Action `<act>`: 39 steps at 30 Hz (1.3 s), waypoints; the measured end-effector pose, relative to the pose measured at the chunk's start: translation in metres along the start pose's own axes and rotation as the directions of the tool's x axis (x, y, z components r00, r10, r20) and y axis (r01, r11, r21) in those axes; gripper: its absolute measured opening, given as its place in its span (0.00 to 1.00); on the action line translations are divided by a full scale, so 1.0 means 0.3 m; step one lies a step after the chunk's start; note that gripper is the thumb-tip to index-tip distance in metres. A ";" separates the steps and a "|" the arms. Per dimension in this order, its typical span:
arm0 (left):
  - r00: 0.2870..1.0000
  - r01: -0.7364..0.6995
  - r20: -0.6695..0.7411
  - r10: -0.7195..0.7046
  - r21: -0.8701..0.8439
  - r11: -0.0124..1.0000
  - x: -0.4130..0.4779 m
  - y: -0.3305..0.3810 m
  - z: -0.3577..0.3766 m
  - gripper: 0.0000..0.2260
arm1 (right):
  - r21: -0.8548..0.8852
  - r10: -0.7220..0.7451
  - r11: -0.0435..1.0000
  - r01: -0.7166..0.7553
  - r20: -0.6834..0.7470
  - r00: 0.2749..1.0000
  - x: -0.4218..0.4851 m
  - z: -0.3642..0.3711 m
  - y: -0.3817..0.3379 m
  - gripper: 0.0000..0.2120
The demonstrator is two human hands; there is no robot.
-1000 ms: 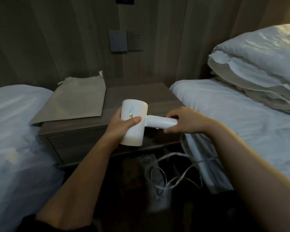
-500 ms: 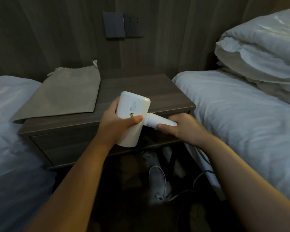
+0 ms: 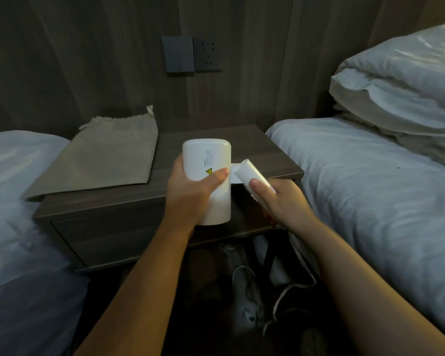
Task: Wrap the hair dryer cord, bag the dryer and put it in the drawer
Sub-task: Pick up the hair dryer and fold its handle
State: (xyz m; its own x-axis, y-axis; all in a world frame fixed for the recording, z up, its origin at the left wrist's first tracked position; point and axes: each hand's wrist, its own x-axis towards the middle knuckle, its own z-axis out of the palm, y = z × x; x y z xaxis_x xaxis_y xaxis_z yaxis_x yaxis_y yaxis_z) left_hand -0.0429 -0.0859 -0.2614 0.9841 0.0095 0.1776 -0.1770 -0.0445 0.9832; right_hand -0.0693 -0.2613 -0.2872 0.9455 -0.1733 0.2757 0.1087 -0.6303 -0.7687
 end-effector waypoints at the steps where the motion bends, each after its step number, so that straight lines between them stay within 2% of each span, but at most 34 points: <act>1: 1.000 0.005 0.002 -0.005 -0.014 1.000 -0.009 -0.005 0.011 0.25 | 0.000 0.011 1.000 -0.011 -0.007 1.000 -0.004 -0.006 0.007 0.25; 4: 0.999 0.021 -0.026 -0.023 -0.081 0.997 -0.029 -0.018 0.026 0.21 | -0.002 0.035 0.999 -0.035 -0.028 0.999 -0.012 -0.010 0.004 0.25; 10: 0.998 -0.001 -0.060 -0.008 -0.152 0.988 -0.042 -0.009 -0.020 0.20 | -0.037 0.033 0.999 -0.033 -0.007 0.999 -0.023 -0.002 -0.066 0.29; 12: 0.996 0.039 -0.069 -0.057 -0.240 0.970 -0.058 -0.011 -0.012 0.18 | 0.030 0.041 0.999 -0.041 -0.017 0.999 -0.041 0.013 -0.087 0.28; 14: 0.983 0.143 -0.049 -0.178 -0.409 0.901 -0.085 -0.008 0.018 0.16 | 0.179 0.120 0.978 -0.108 -0.059 0.991 -0.062 0.036 -0.111 0.25; 16: 0.972 0.208 0.003 -0.235 -0.473 0.856 -0.098 -0.013 0.041 0.19 | 0.228 0.154 0.965 -0.130 -0.090 0.984 -0.068 0.050 -0.119 0.24; 19: 0.968 0.249 0.100 -0.229 -0.449 0.858 -0.092 -0.010 0.043 0.26 | 0.184 0.137 0.976 -0.118 -0.094 0.986 -0.061 0.021 -0.110 0.26; 21: 0.965 0.255 0.166 -0.204 -0.401 0.880 -0.082 -0.009 0.039 0.29 | 0.130 0.121 0.986 -0.108 -0.098 0.988 -0.052 -0.023 -0.101 0.26; 23: 0.970 0.211 0.181 -0.160 -0.306 0.929 -0.070 -0.008 0.027 0.33 | -0.007 0.060 0.998 -0.062 -0.117 0.991 -0.041 -0.072 -0.088 0.27; 25: 0.980 0.099 0.187 -0.065 -0.181 0.978 -0.051 -0.013 0.007 0.42 | -0.149 -0.014 0.989 -0.003 -0.118 0.993 -0.029 -0.121 -0.073 0.28; 27: 0.964 -0.042 0.264 0.024 0.063 0.997 -0.039 -0.015 -0.013 0.44 | -0.294 -0.066 0.955 0.042 -0.071 0.995 -0.025 -0.160 -0.066 0.26; 28: 0.944 -0.135 0.324 0.058 0.220 0.966 -0.041 -0.014 -0.021 0.42 | -0.360 -0.077 0.931 0.061 -0.030 0.997 -0.028 -0.172 -0.065 0.25; 30: 0.878 -0.335 0.469 0.101 0.448 0.829 -0.041 -0.023 -0.029 0.40 | -0.455 -0.073 0.886 0.088 0.050 0.996 -0.036 -0.183 -0.069 0.22; 31: 0.836 -0.404 0.540 0.102 0.479 0.779 -0.044 -0.024 -0.028 0.39 | -0.481 -0.067 0.871 0.097 0.078 0.995 -0.039 -0.184 -0.071 0.22; 33: 0.777 -0.450 0.627 0.057 0.490 0.746 -0.051 -0.022 -0.023 0.37 | -0.511 -0.081 0.850 0.129 0.114 0.990 -0.046 -0.179 -0.079 0.23; 36: 0.754 -0.447 0.656 -0.030 0.547 0.707 -0.045 -0.036 -0.025 0.39 | -0.528 -0.129 0.830 0.181 0.134 0.983 -0.053 -0.172 -0.094 0.26; 39: 0.724 -0.479 0.687 -0.055 0.558 0.677 -0.032 -0.042 -0.036 0.38 | -0.535 -0.168 0.815 0.222 0.149 0.974 -0.057 -0.173 -0.109 0.27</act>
State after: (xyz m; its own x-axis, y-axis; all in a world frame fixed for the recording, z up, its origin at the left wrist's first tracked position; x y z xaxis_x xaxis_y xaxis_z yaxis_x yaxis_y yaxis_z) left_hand -0.0504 -0.0745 -0.2751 0.7343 -0.6773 0.0461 -0.5815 -0.5925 0.5575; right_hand -0.1048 -0.2772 -0.2369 0.9489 0.0499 0.3115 0.1346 -0.9571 -0.2566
